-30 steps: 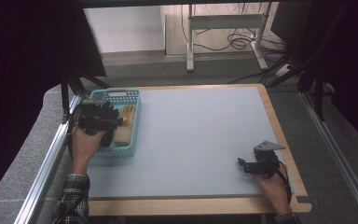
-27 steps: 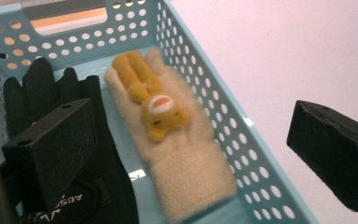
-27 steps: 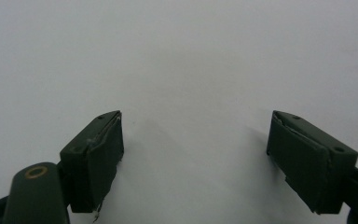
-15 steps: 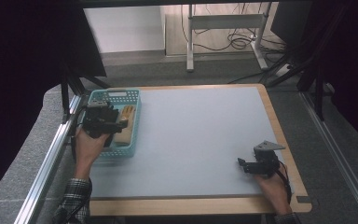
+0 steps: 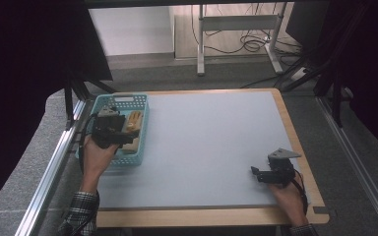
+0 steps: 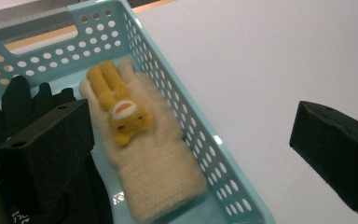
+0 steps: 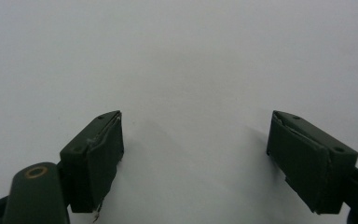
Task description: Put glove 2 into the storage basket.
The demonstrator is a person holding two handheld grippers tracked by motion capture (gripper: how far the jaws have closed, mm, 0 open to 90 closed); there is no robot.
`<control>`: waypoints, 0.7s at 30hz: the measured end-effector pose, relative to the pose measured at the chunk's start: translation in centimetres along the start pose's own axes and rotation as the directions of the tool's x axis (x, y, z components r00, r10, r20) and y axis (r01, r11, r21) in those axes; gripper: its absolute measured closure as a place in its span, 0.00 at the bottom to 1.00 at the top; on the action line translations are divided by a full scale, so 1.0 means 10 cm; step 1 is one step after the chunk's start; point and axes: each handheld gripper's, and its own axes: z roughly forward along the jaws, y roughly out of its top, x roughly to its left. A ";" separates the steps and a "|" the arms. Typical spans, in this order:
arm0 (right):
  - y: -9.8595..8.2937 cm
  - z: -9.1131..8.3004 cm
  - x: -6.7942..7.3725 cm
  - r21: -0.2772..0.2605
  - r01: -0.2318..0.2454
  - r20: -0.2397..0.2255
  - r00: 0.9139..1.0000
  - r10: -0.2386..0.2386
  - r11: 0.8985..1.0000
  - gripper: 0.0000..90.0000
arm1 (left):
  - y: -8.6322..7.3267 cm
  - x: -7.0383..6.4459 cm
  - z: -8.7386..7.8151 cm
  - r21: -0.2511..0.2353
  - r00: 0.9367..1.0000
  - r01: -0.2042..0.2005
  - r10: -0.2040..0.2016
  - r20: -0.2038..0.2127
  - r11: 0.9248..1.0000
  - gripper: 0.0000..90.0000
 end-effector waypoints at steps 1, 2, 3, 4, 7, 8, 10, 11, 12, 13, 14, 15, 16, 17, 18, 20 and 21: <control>0.00 0.00 0.00 0.000 0.000 0.000 1.000 0.000 1.000 0.20 | 0.00 -0.01 0.00 0.000 1.000 -0.003 0.003 0.002 1.000 0.00; 0.00 0.00 0.00 0.000 0.000 0.000 1.000 0.000 1.000 0.20 | 0.00 -0.03 0.00 -0.001 1.000 -0.007 0.007 0.005 1.000 0.00; 0.00 0.00 0.00 0.000 0.000 0.000 1.000 0.000 1.000 0.20 | 0.00 -0.05 0.00 -0.001 1.000 -0.009 0.009 0.007 1.000 0.00; 0.00 0.00 0.00 0.000 0.000 0.000 1.000 0.000 1.000 0.20 | 0.00 -0.06 0.01 -0.001 1.000 -0.015 0.015 0.007 1.000 0.00; 0.00 0.00 0.00 0.001 0.000 0.000 1.000 0.000 1.000 0.20 | -0.01 -0.10 0.01 -0.003 1.000 -0.020 0.020 0.010 1.000 0.00; 0.00 0.00 0.00 0.001 0.001 0.000 1.000 -0.001 1.000 0.20 | -0.01 -0.12 0.02 0.000 1.000 -0.024 0.024 0.010 1.000 0.00; 0.00 0.00 0.00 0.001 0.002 0.000 1.000 -0.002 1.000 0.20 | -0.01 -0.14 0.03 -0.001 1.000 -0.027 0.027 0.012 1.000 0.00; 0.00 0.00 0.00 0.001 0.001 0.000 1.000 -0.001 1.000 0.20 | -0.01 -0.16 0.03 0.000 0.999 -0.030 0.030 0.013 1.000 0.00; 0.00 0.00 0.00 0.000 0.000 0.000 1.000 0.000 1.000 0.20 | -0.01 -0.17 0.03 0.000 0.999 -0.032 0.032 0.013 0.999 0.00; 0.00 0.00 0.00 0.000 0.000 0.000 1.000 0.000 1.000 0.20 | -0.01 -0.18 0.04 0.000 0.999 -0.034 0.034 0.013 0.999 0.00; 0.00 0.00 0.00 0.000 0.000 0.001 1.000 0.000 1.000 0.20 | -0.01 -0.20 0.04 -0.003 0.999 -0.034 0.034 0.016 0.999 0.00; 0.00 0.00 0.00 0.001 0.001 0.000 1.000 -0.001 1.000 0.20 | -0.01 -0.21 0.04 -0.002 0.999 -0.036 0.036 0.018 0.999 0.00; 0.00 0.00 0.00 0.001 0.002 0.000 1.000 -0.002 1.000 0.20 | -0.01 -0.22 0.04 -0.004 0.999 -0.039 0.039 0.018 0.999 0.00; 0.00 0.00 0.00 0.001 0.001 0.000 1.000 -0.001 1.000 0.20 | -0.01 -0.23 0.04 -0.004 0.999 -0.039 0.039 0.017 0.999 0.00; 0.00 0.00 0.00 0.001 0.002 0.000 1.000 -0.002 1.000 0.20 | -0.01 -0.25 0.04 -0.006 0.999 -0.041 0.041 0.020 0.999 0.00; 0.00 0.00 0.00 0.000 0.000 0.001 1.000 0.000 1.000 0.20 | -0.01 -0.27 0.05 -0.008 0.999 -0.047 0.047 0.023 0.999 0.00; 0.00 0.00 0.00 0.001 0.001 0.000 1.000 -0.001 1.000 0.20 | -0.01 -0.29 0.05 -0.009 0.998 -0.051 0.051 0.025 0.999 0.00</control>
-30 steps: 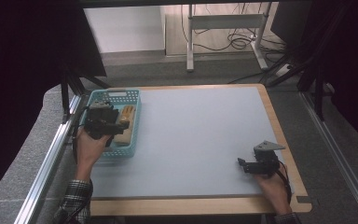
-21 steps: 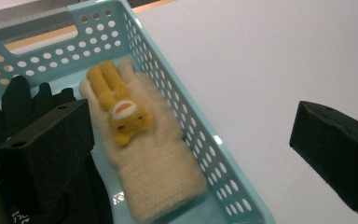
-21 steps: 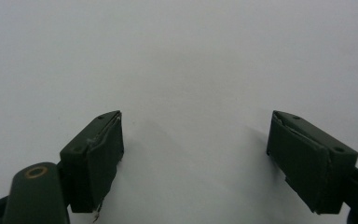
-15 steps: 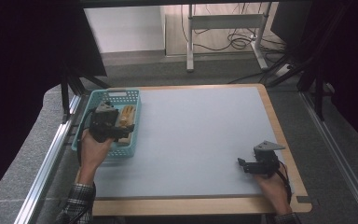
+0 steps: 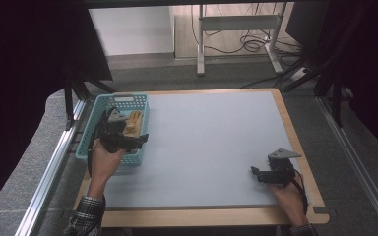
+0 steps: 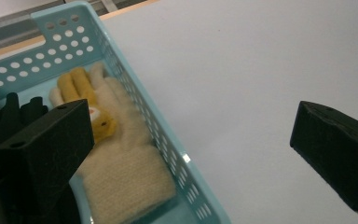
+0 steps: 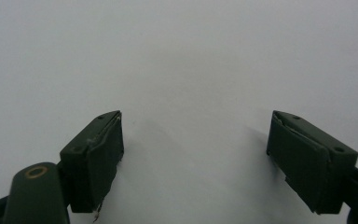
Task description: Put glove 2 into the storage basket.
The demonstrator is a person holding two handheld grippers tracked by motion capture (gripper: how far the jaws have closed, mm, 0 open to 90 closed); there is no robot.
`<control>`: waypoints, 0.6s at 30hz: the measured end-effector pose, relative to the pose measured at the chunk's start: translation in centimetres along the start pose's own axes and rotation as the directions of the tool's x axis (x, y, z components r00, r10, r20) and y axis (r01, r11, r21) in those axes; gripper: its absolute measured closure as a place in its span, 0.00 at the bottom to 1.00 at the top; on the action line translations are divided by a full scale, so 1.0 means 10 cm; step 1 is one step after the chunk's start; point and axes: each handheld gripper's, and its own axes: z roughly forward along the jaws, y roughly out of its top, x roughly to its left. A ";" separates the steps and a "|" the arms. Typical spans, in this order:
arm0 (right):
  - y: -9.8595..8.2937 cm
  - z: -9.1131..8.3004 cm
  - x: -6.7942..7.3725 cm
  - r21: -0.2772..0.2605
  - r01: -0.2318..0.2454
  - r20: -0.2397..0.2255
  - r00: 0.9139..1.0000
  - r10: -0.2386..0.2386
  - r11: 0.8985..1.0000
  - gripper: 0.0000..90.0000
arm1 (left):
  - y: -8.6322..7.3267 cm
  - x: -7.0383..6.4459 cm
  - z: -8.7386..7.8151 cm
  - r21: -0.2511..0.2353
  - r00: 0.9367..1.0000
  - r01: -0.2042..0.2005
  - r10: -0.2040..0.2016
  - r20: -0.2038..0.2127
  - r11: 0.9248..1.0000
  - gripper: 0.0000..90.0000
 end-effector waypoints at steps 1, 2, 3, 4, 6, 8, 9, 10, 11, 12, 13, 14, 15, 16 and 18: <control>0.00 0.00 0.00 0.000 -0.002 0.000 1.000 0.002 1.000 0.20 | 0.00 -0.01 0.00 0.000 1.000 -0.005 0.005 0.003 1.000 0.00; 0.00 0.00 0.00 0.000 -0.002 0.001 1.000 0.002 1.000 0.20 | 0.00 -0.03 0.01 0.000 1.000 -0.007 0.007 0.005 1.000 0.00; 0.00 0.00 0.00 0.000 -0.001 0.000 1.000 0.001 1.000 0.20 | 0.00 -0.05 0.01 -0.001 1.000 -0.011 0.011 0.006 1.000 0.00; 0.00 0.00 0.00 0.000 -0.002 0.001 1.000 0.002 1.000 0.20 | 0.00 -0.06 0.02 -0.001 1.000 -0.014 0.014 0.006 1.000 0.00; 0.00 0.00 0.00 0.000 -0.001 0.000 1.000 0.001 1.000 0.20 | 0.00 -0.09 0.03 -0.006 1.000 -0.019 0.019 0.012 1.000 0.00; 0.00 0.00 0.00 0.000 -0.001 0.001 1.000 0.001 1.000 0.20 | 0.00 -0.12 0.04 -0.008 1.000 -0.023 0.023 0.018 1.000 0.00; 0.00 0.00 0.00 -0.001 -0.001 0.001 1.000 0.001 1.000 0.20 | 0.00 -0.14 0.04 -0.008 0.999 -0.025 0.026 0.019 1.000 0.00; 0.00 0.00 0.00 0.000 -0.001 0.000 1.000 0.001 1.000 0.20 | 0.00 -0.15 0.05 -0.010 0.999 -0.027 0.027 0.019 1.000 0.00; 0.00 0.00 0.00 0.000 -0.001 0.001 1.000 0.001 1.000 0.20 | 0.00 -0.17 0.06 -0.013 0.999 -0.026 0.027 0.023 1.000 0.00; 0.00 0.00 0.00 -0.001 -0.001 0.001 1.000 0.001 1.000 0.20 | 0.00 -0.19 0.06 -0.015 0.999 -0.028 0.028 0.027 1.000 0.00; 0.00 0.00 0.00 0.000 -0.001 0.001 1.000 0.001 1.000 0.20 | 0.00 -0.20 0.06 -0.014 0.999 -0.032 0.032 0.028 0.999 0.00; 0.00 0.00 0.00 -0.001 -0.002 0.001 1.000 0.002 1.000 0.20 | 0.00 -0.22 0.07 -0.015 0.999 -0.033 0.034 0.029 0.999 0.00; 0.00 0.00 0.00 0.000 -0.001 0.000 1.000 0.001 1.000 0.20 | 0.00 -0.23 0.07 -0.017 0.999 -0.033 0.034 0.032 0.999 0.00; 0.00 0.00 0.00 -0.001 -0.002 0.001 1.000 0.002 1.000 0.20 | 0.00 -0.25 0.08 -0.019 0.999 -0.034 0.035 0.036 0.999 0.00; 0.00 0.00 0.00 -0.001 -0.002 0.001 1.000 0.002 1.000 0.20 | 0.00 -0.29 0.09 -0.022 0.998 -0.039 0.040 0.042 0.999 0.00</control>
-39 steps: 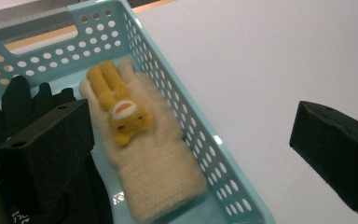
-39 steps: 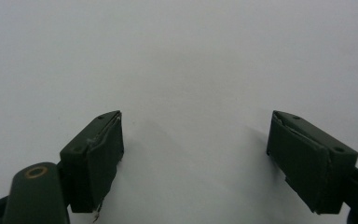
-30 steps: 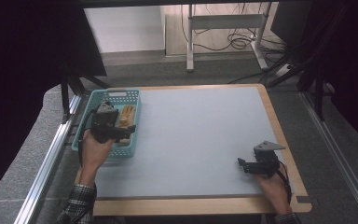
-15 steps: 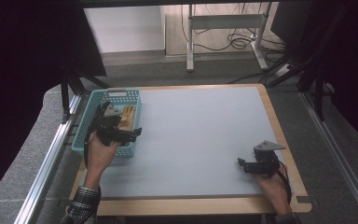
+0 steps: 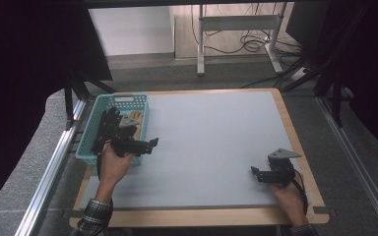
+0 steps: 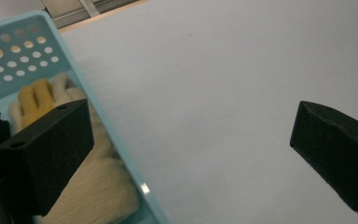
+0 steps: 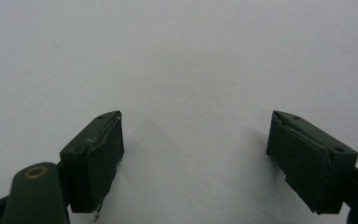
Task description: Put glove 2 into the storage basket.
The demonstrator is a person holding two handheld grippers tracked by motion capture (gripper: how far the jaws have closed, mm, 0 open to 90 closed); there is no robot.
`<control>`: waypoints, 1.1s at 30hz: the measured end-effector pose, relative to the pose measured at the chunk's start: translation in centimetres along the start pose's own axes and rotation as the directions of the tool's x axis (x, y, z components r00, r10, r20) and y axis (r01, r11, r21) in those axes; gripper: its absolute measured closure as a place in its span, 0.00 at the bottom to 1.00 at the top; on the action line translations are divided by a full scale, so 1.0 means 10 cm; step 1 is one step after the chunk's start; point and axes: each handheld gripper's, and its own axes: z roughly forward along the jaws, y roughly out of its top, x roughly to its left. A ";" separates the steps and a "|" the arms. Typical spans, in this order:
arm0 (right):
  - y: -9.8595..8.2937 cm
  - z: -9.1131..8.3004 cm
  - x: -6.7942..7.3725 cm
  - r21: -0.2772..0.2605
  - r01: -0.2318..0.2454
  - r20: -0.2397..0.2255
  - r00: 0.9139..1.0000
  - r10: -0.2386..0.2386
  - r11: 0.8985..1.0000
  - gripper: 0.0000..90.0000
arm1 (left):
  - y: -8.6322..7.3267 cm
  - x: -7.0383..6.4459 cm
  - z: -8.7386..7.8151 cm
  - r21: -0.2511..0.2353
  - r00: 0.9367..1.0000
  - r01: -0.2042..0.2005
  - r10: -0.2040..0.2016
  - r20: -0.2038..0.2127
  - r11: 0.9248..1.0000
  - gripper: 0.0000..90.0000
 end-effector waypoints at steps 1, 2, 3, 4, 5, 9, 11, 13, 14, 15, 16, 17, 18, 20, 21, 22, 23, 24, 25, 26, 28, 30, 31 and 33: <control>0.00 0.00 0.00 0.000 0.000 0.000 1.000 0.000 1.000 0.20 | 0.00 -0.01 0.00 0.002 1.000 -0.001 0.001 0.001 1.000 0.00; 0.00 0.00 0.00 0.000 0.000 0.000 1.000 0.000 1.000 0.20 | 0.00 -0.03 0.01 -0.001 1.000 -0.001 0.001 0.005 1.000 0.00; 0.00 0.00 0.00 0.000 0.000 0.000 1.000 0.000 1.000 0.20 | 0.01 -0.05 0.03 -0.003 1.000 -0.002 0.002 0.010 1.000 0.00; 0.00 0.00 0.00 0.000 0.000 0.000 1.000 0.000 1.000 0.20 | 0.01 -0.07 0.04 -0.001 1.000 -0.004 0.004 0.012 1.000 0.00; 0.00 0.00 0.00 0.000 0.000 0.000 1.000 0.000 1.000 0.20 | 0.01 -0.09 0.05 0.001 1.000 -0.006 0.006 0.015 1.000 0.00; 0.00 0.00 0.00 0.000 0.000 0.000 1.000 0.000 1.000 0.20 | 0.01 -0.15 0.09 -0.001 1.000 -0.009 0.009 0.029 1.000 0.00; 0.00 0.00 0.00 0.000 0.000 0.000 1.000 0.000 1.000 0.20 | 0.01 -0.18 0.12 -0.005 0.999 -0.012 0.012 0.033 1.000 0.00; 0.00 0.00 0.00 0.000 0.000 0.000 1.000 0.000 1.000 0.20 | 0.00 -0.21 0.14 -0.006 0.999 -0.012 0.013 0.039 1.000 0.00; 0.00 0.00 0.00 0.000 0.000 0.000 1.000 0.000 1.000 0.20 | 0.00 -0.22 0.15 -0.005 0.999 -0.014 0.014 0.039 1.000 0.00; 0.00 0.00 0.00 0.000 0.000 0.000 1.000 0.000 1.000 0.20 | 0.00 -0.23 0.16 -0.006 0.999 -0.015 0.015 0.041 1.000 0.00; 0.00 0.00 0.00 0.000 0.000 0.000 1.000 0.000 1.000 0.20 | 0.00 -0.25 0.17 -0.006 0.999 -0.017 0.017 0.043 1.000 0.00; 0.00 0.00 0.00 0.000 0.002 0.000 1.000 -0.002 1.000 0.20 | 0.00 -0.26 0.17 -0.006 0.999 -0.019 0.019 0.045 1.000 0.00; 0.00 0.00 0.00 -0.001 0.002 0.000 1.000 -0.002 1.000 0.20 | 0.00 -0.27 0.18 -0.006 0.999 -0.022 0.022 0.047 1.000 0.00; 0.00 0.00 0.00 0.000 0.000 0.000 1.000 0.000 1.000 0.20 | 0.00 -0.30 0.19 -0.009 0.998 -0.022 0.022 0.054 1.000 0.00; 0.00 0.00 0.00 0.001 0.000 0.000 1.000 0.000 1.000 0.20 | 0.00 -0.32 0.20 -0.009 0.998 -0.024 0.025 0.058 1.000 0.00; 0.00 0.00 0.00 0.000 0.000 0.000 1.000 0.000 1.000 0.20 | 0.00 -0.33 0.21 -0.011 0.998 -0.023 0.023 0.060 1.000 0.00; 0.00 0.00 0.00 0.000 0.000 0.000 1.000 0.000 1.000 0.20 | 0.00 -0.35 0.22 -0.011 0.998 -0.027 0.027 0.062 1.000 0.00; 0.00 0.00 0.00 0.000 0.000 0.000 1.000 0.000 1.000 0.20 | 0.00 -0.37 0.23 -0.013 0.997 -0.028 0.029 0.066 1.000 0.00; 0.00 0.00 0.00 0.000 0.000 0.000 1.000 0.000 1.000 0.20 | 0.00 -0.38 0.24 -0.013 0.997 -0.032 0.032 0.071 0.999 0.00; 0.00 0.00 0.00 -0.001 0.000 0.000 1.000 0.000 1.000 0.20 | 0.00 -0.40 0.25 -0.016 0.997 -0.032 0.033 0.074 0.999 0.00; 0.00 0.00 0.00 -0.001 0.000 0.000 1.000 0.000 1.000 0.20 | 0.01 -0.44 0.28 -0.016 0.996 -0.036 0.037 0.084 0.999 0.00; 0.00 0.00 0.00 -0.001 0.000 0.000 1.000 0.000 1.000 0.20 | 0.01 -0.48 0.31 -0.017 0.995 -0.039 0.040 0.092 0.999 0.00; 0.00 0.00 0.00 0.000 0.001 0.000 1.000 -0.001 1.000 0.20 | 0.01 -0.50 0.33 -0.014 0.994 -0.045 0.046 0.099 0.999 0.00; 0.00 0.00 0.00 0.000 0.001 0.000 1.000 -0.001 1.000 0.20 | 0.00 -0.54 0.35 -0.012 0.993 -0.049 0.050 0.107 0.999 0.00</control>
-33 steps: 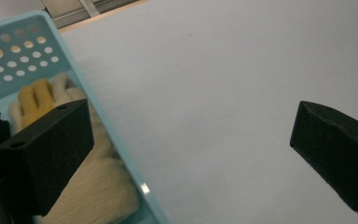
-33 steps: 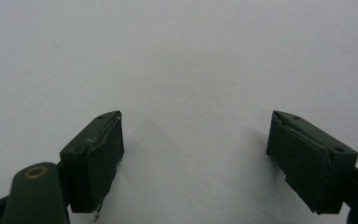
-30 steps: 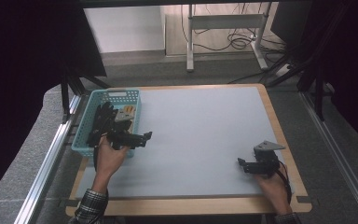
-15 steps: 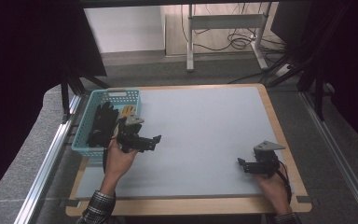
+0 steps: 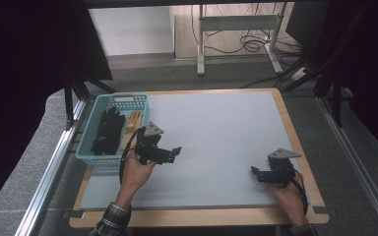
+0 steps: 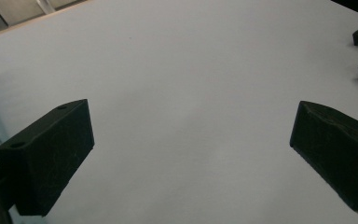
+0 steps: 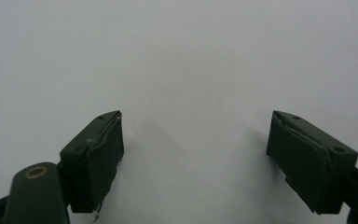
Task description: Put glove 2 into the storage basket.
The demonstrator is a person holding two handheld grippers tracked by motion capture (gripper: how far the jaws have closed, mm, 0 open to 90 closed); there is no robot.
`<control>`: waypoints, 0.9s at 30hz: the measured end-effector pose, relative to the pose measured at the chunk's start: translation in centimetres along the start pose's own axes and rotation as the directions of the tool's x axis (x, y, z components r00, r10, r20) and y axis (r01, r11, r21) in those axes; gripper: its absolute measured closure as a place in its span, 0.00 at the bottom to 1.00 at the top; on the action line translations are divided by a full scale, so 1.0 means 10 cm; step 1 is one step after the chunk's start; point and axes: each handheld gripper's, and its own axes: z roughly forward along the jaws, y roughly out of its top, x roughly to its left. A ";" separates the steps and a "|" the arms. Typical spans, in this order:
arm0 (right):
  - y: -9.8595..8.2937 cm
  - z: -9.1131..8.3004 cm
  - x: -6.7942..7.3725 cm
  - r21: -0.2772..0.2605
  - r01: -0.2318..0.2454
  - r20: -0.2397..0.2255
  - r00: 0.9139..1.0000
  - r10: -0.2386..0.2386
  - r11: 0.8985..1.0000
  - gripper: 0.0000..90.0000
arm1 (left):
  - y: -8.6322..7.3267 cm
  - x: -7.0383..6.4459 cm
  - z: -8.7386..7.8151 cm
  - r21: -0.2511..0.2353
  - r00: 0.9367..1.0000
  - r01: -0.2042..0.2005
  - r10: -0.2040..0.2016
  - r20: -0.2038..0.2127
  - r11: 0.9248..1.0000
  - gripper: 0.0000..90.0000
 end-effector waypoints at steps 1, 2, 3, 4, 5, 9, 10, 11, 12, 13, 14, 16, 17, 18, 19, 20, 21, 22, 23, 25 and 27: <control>0.00 0.00 0.00 0.000 0.000 0.000 1.000 0.000 1.000 0.20 | 0.00 -0.03 0.02 0.002 1.000 -0.002 0.002 0.008 1.000 0.00; 0.00 0.00 0.00 -0.001 0.000 0.000 1.000 0.000 1.000 0.20 | 0.00 -0.05 0.04 0.001 1.000 -0.004 0.004 0.013 1.000 0.00; 0.00 0.00 0.00 -0.001 -0.001 0.000 1.000 0.001 1.000 0.20 | 0.00 -0.06 0.05 0.000 1.000 -0.004 0.004 0.017 1.000 0.00; 0.00 0.00 0.00 -0.001 -0.001 0.000 1.000 0.001 1.000 0.20 | 0.01 -0.08 0.07 -0.001 1.000 -0.005 0.005 0.024 1.000 0.00; 0.00 0.00 0.00 -0.001 -0.001 -0.001 1.000 0.001 1.000 0.20 | 0.01 -0.10 0.09 -0.002 1.000 -0.007 0.007 0.029 1.000 0.00; 0.00 0.00 0.00 -0.001 -0.002 -0.001 1.000 0.002 1.000 0.20 | 0.04 -0.18 0.15 -0.009 0.999 -0.011 0.012 0.047 1.000 0.00; 0.00 0.00 0.00 -0.001 -0.002 -0.001 1.000 0.002 1.000 0.20 | 0.04 -0.20 0.17 -0.011 0.998 -0.013 0.013 0.054 1.000 0.00; 0.00 0.00 0.00 -0.001 -0.002 -0.001 1.000 0.002 1.000 0.20 | 0.05 -0.22 0.18 -0.011 0.998 -0.016 0.016 0.059 1.000 0.00; 0.00 0.00 0.00 -0.001 -0.003 -0.001 1.000 0.003 1.000 0.20 | 0.06 -0.24 0.19 -0.012 0.998 -0.017 0.018 0.063 1.000 0.00; 0.00 0.00 0.00 -0.001 -0.001 -0.001 1.000 0.001 1.000 0.20 | 0.06 -0.27 0.21 -0.014 0.997 -0.021 0.021 0.069 1.000 0.00; 0.00 0.00 0.00 0.000 -0.001 0.000 1.000 0.001 1.000 0.20 | 0.07 -0.29 0.23 -0.013 0.997 -0.025 0.026 0.072 1.000 0.00; 0.00 0.00 0.00 -0.001 -0.001 -0.001 1.000 0.001 1.000 0.20 | 0.07 -0.33 0.27 -0.012 0.996 -0.033 0.034 0.079 0.999 0.00; 0.00 0.00 0.00 -0.001 -0.001 -0.001 1.000 0.001 1.000 0.20 | 0.07 -0.35 0.28 -0.010 0.996 -0.037 0.038 0.081 0.999 0.00; 0.00 0.00 0.00 -0.001 -0.003 -0.001 1.000 0.003 1.000 0.20 | 0.06 -0.37 0.30 -0.007 0.996 -0.043 0.043 0.083 0.999 0.00; 0.00 0.00 0.00 -0.001 -0.003 -0.001 1.000 0.003 1.000 0.20 | 0.06 -0.39 0.32 -0.004 0.995 -0.048 0.048 0.085 0.999 0.00; 0.00 0.00 0.00 -0.001 -0.002 -0.001 1.000 0.002 1.000 0.20 | 0.05 -0.41 0.34 0.001 0.995 -0.053 0.052 0.085 0.999 0.00; 0.00 0.00 0.00 0.000 -0.002 -0.001 1.000 0.002 1.000 0.20 | 0.04 -0.42 0.35 0.003 0.995 -0.055 0.055 0.086 0.998 0.00; 0.00 0.00 0.00 -0.001 -0.002 -0.001 1.000 0.002 1.000 0.20 | 0.03 -0.44 0.38 0.006 0.994 -0.061 0.061 0.087 0.998 0.00; 0.00 0.00 0.00 -0.001 -0.002 -0.001 1.000 0.002 1.000 0.20 | 0.02 -0.45 0.39 0.007 0.994 -0.064 0.063 0.091 0.998 0.00; 0.00 0.00 0.00 0.000 -0.002 -0.001 1.000 0.002 1.000 0.20 | 0.00 -0.48 0.42 0.011 0.993 -0.065 0.063 0.099 0.998 0.00; 0.00 0.00 0.00 -0.001 -0.001 -0.001 1.000 0.001 1.000 0.20 | -0.03 -0.50 0.45 0.017 0.993 -0.066 0.064 0.104 0.998 0.00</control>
